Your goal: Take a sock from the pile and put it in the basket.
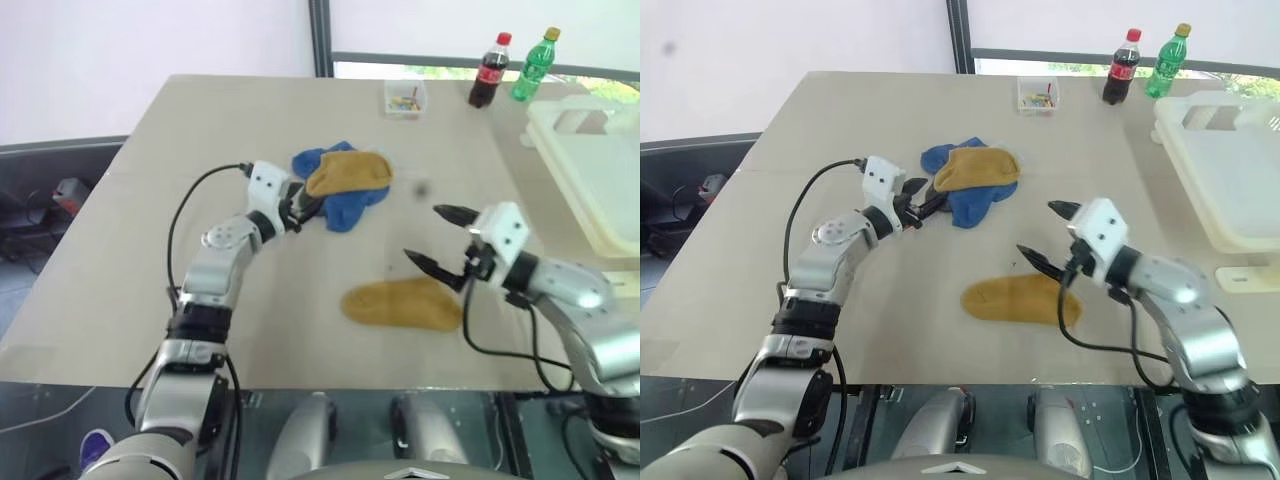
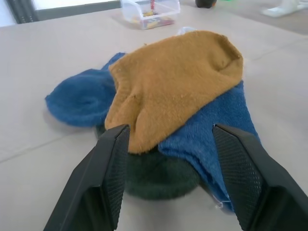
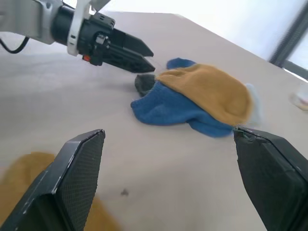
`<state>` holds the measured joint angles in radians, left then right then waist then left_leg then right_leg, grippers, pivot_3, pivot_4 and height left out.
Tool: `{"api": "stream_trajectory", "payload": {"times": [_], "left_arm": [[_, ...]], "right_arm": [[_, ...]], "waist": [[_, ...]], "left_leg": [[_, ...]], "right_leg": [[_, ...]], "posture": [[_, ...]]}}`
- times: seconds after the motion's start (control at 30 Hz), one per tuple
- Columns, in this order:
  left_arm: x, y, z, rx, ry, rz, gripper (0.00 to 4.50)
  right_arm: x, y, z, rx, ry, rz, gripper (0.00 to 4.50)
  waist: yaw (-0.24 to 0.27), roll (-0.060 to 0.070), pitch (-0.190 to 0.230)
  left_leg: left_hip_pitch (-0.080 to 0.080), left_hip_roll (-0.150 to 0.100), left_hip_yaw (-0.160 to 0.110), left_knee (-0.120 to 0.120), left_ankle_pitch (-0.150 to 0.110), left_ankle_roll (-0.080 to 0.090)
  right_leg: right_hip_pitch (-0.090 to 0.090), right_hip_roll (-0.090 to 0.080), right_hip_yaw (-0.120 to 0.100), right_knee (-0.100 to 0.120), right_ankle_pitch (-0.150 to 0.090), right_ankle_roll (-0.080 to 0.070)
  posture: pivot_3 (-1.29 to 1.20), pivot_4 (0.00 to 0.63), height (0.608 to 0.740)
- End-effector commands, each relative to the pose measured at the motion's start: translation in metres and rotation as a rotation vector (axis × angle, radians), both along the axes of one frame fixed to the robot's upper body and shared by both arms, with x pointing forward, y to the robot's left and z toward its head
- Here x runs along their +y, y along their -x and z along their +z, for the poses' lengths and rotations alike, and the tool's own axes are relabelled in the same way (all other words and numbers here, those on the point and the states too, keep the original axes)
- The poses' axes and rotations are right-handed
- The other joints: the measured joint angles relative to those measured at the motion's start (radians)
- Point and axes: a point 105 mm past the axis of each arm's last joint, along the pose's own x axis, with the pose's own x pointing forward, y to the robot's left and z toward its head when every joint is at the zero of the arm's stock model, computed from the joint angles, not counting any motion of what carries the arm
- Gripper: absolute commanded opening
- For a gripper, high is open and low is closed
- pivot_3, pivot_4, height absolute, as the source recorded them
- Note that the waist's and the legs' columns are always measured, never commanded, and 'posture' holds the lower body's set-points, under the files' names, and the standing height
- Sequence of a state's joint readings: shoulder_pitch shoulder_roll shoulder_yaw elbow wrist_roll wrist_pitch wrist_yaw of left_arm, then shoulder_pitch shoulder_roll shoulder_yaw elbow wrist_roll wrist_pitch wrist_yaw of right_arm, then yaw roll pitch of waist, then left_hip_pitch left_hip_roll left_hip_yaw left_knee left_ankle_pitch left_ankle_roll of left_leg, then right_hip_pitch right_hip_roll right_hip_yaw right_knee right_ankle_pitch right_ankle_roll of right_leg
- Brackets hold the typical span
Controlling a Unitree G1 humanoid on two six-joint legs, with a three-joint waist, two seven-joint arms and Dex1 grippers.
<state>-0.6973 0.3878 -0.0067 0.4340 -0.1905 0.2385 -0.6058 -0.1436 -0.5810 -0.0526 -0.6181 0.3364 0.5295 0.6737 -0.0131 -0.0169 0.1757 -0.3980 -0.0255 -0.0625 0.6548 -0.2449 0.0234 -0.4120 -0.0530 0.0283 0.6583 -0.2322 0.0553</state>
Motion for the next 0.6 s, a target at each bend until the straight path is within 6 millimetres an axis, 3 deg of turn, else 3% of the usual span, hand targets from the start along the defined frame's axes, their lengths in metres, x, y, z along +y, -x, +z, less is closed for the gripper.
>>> {"api": "stream_trajectory", "payload": {"times": [0.03, 0.33, 0.43, 0.57, 0.6], "left_arm": [[-0.010, -0.013, 0.007, -0.016, -0.035, -0.046, 2.93], [-0.030, -0.040, 0.002, 0.039, -0.116, -0.055, 2.93], [-0.030, -0.042, 0.001, 0.046, -0.128, -0.050, 2.17], [-0.030, -0.044, 0.004, 0.042, -0.105, -0.053, 0.09], [-0.029, -0.044, 0.006, 0.040, -0.094, -0.052, 0.09]], "right_arm": [[-0.003, 0.014, 0.015, -0.037, -0.008, -0.055, 4.43], [-0.010, 0.018, 0.017, -0.051, -0.026, -0.179, 4.43], [-0.011, 0.020, 0.017, -0.053, -0.026, -0.200, 4.50], [-0.014, 0.021, 0.015, -0.054, -0.027, -0.226, 4.50], [-0.014, 0.021, 0.015, -0.054, -0.027, -0.229, 4.50]], "waist": [[0.002, 0.000, 0.000], [-0.001, -0.001, 0.001], [-0.001, -0.001, 0.001], [0.000, -0.001, 0.001], [0.000, -0.001, 0.001]], "left_leg": [[0.000, -0.001, 0.000, 0.000, 0.000, 0.000], [-0.002, -0.004, 0.000, 0.001, 0.000, 0.000], [-0.002, -0.004, 0.000, 0.001, 0.000, 0.000], [-0.002, -0.004, -0.001, 0.001, 0.000, 0.000], [-0.002, -0.004, -0.001, 0.001, 0.000, 0.000]], "right_leg": [[0.000, 0.000, 0.000, 0.000, 0.000, 0.000], [0.000, 0.000, -0.001, 0.000, 0.000, 0.001], [0.000, 0.000, -0.001, -0.001, 0.000, 0.001], [0.000, 0.000, -0.001, -0.001, 0.000, 0.001], [0.000, 0.000, -0.001, -0.001, 0.000, 0.001]], "posture": [[0.00, 0.150, 0.740], [0.00, 0.150, 0.740], [0.00, 0.150, 0.740], [0.00, 0.150, 0.740], [0.00, 0.150, 0.740]]}}
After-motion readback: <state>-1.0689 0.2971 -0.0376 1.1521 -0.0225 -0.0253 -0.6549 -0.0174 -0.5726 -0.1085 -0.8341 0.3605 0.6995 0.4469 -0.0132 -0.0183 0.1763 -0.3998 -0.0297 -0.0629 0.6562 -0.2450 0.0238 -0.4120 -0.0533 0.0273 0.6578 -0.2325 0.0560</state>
